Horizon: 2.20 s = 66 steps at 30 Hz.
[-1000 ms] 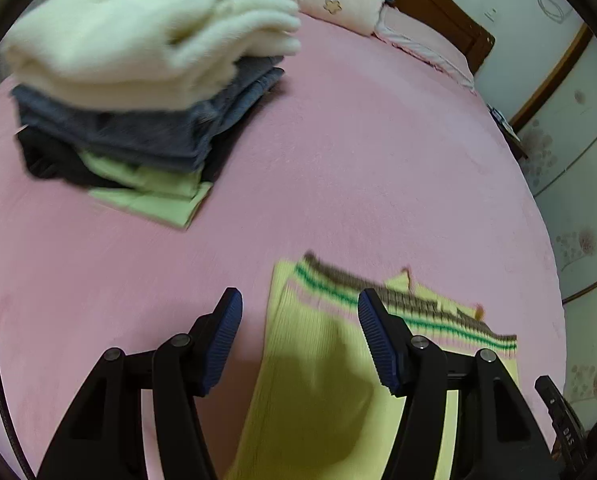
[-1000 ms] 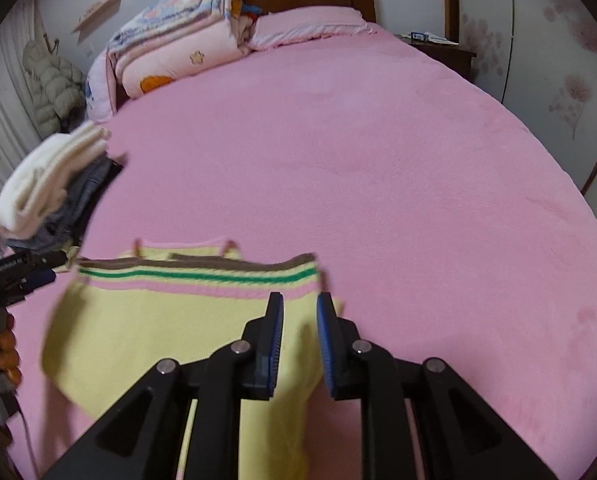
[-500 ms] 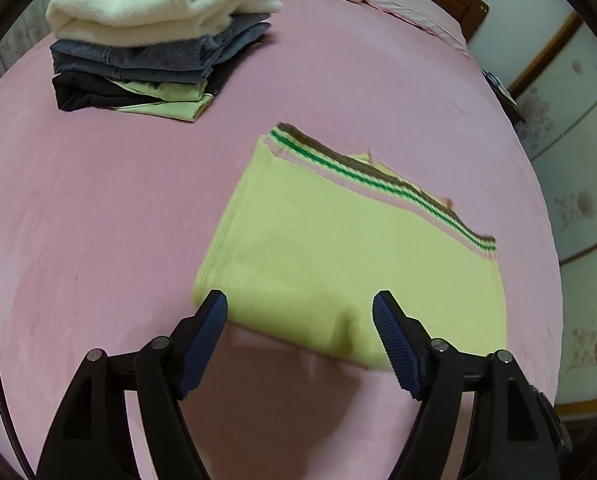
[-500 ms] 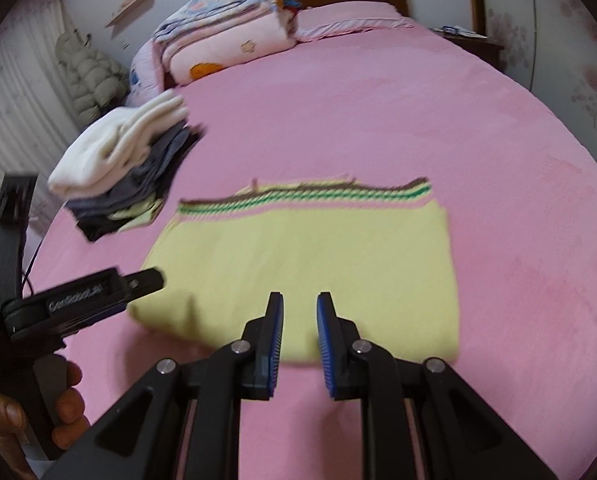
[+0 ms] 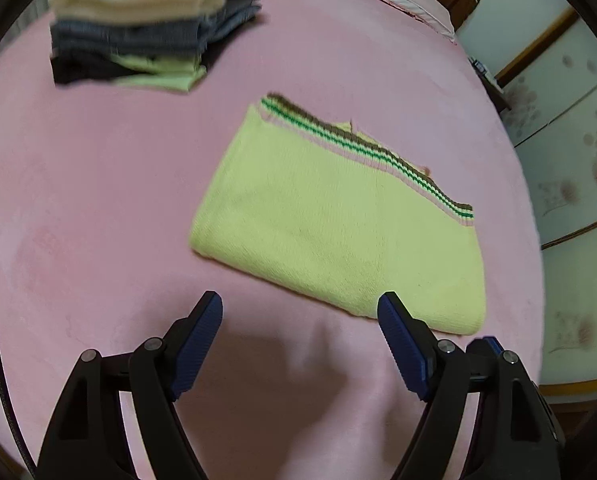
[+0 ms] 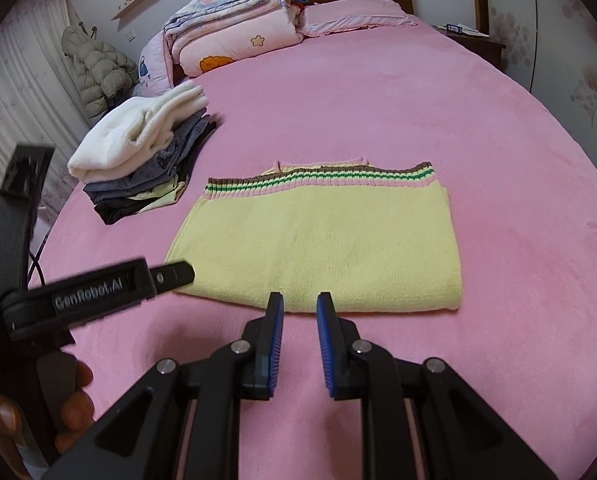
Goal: Fold large clothes
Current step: 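Reposition both grippers beside the folded cardigan, then grasp one side of the cardigan with the right gripper and fold it across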
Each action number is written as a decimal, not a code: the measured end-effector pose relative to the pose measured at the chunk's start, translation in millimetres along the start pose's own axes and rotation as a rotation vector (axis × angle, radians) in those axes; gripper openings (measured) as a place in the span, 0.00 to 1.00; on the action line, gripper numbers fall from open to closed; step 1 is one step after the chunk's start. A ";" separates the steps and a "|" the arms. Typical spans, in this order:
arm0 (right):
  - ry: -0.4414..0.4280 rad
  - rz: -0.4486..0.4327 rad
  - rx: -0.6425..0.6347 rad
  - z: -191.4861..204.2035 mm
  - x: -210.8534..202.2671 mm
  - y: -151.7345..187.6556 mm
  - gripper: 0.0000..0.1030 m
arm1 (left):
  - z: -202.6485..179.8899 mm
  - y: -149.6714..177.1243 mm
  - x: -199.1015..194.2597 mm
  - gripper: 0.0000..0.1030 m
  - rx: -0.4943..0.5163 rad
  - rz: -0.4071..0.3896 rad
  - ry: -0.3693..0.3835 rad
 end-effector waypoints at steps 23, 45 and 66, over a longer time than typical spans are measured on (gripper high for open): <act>-0.005 -0.026 -0.013 -13.0 71.2 -8.9 0.16 | 51.1 -37.1 71.0 0.62 -0.241 -0.189 0.438; -0.291 0.129 0.189 -39.1 138.2 -5.4 0.07 | -72.8 -20.0 13.1 0.16 0.454 -0.340 0.170; -0.064 0.038 0.326 -152.2 35.4 27.0 0.08 | -196.7 70.8 75.8 0.50 0.954 -0.262 -0.033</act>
Point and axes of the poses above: each gripper's, at about its wrist camera, not at the fingertips, and x roughly the way its jaws point, z to its left, y to its underside, the point moved 4 cm from there along x, roughly the way its jaws point, and after that the axes turned 2 degrees about z, right-handed, at the moved point
